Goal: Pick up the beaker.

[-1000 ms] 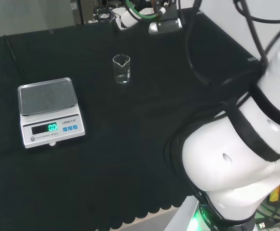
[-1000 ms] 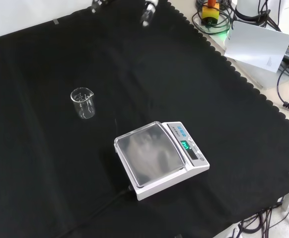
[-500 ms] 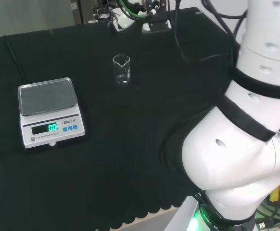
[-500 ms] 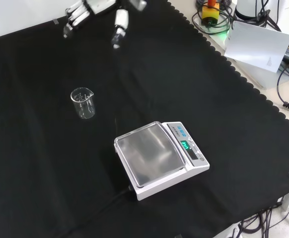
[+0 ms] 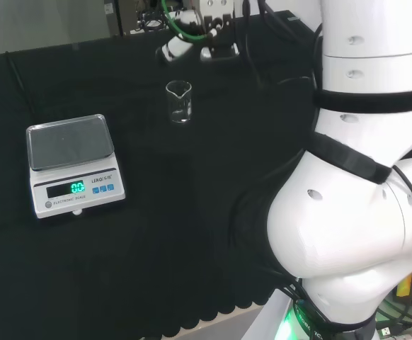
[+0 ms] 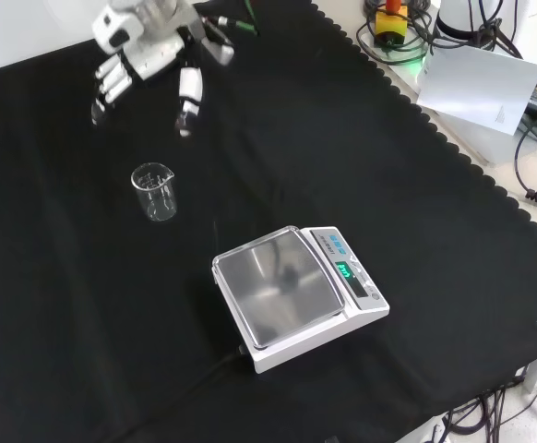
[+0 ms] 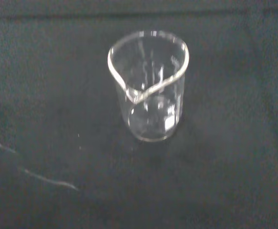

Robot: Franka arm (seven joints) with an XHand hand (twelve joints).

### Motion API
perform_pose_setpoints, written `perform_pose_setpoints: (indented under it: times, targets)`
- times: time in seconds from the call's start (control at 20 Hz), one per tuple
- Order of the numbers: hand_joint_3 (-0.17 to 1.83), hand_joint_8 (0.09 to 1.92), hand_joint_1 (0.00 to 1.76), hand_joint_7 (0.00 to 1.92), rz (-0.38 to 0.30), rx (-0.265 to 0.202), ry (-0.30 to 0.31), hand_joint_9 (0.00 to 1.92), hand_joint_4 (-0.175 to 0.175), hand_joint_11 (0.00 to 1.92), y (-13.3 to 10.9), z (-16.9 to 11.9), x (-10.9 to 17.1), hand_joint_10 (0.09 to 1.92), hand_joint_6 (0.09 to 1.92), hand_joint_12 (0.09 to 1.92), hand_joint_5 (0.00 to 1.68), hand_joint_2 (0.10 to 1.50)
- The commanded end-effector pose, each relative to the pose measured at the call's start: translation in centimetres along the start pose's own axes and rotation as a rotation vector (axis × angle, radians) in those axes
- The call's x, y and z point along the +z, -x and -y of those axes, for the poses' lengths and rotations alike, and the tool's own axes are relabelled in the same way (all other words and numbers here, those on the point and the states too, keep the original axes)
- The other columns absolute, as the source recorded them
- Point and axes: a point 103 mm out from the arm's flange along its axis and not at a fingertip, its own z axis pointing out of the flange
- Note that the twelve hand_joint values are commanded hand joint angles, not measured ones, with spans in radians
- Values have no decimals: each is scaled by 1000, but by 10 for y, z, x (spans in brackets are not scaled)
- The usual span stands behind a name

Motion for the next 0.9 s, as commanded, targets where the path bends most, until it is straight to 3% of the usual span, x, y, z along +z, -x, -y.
perform_pose_setpoints:
  times: [0.05, 0.45, 0.9]
  targets:
    - [217, 660, 429, 0, -21, -21, -66, 203, 14, 0, -3, -13, 36, 815, 87, 1472, 68, 723]
    - [206, 651, 393, 0, -16, 3, -98, 197, 19, 0, 3, -29, 53, 818, 87, 1466, 56, 709]
    - [167, 485, 361, 0, 2, 19, -148, 79, 40, 0, 1, -59, 79, 840, 87, 1378, 1, 702]
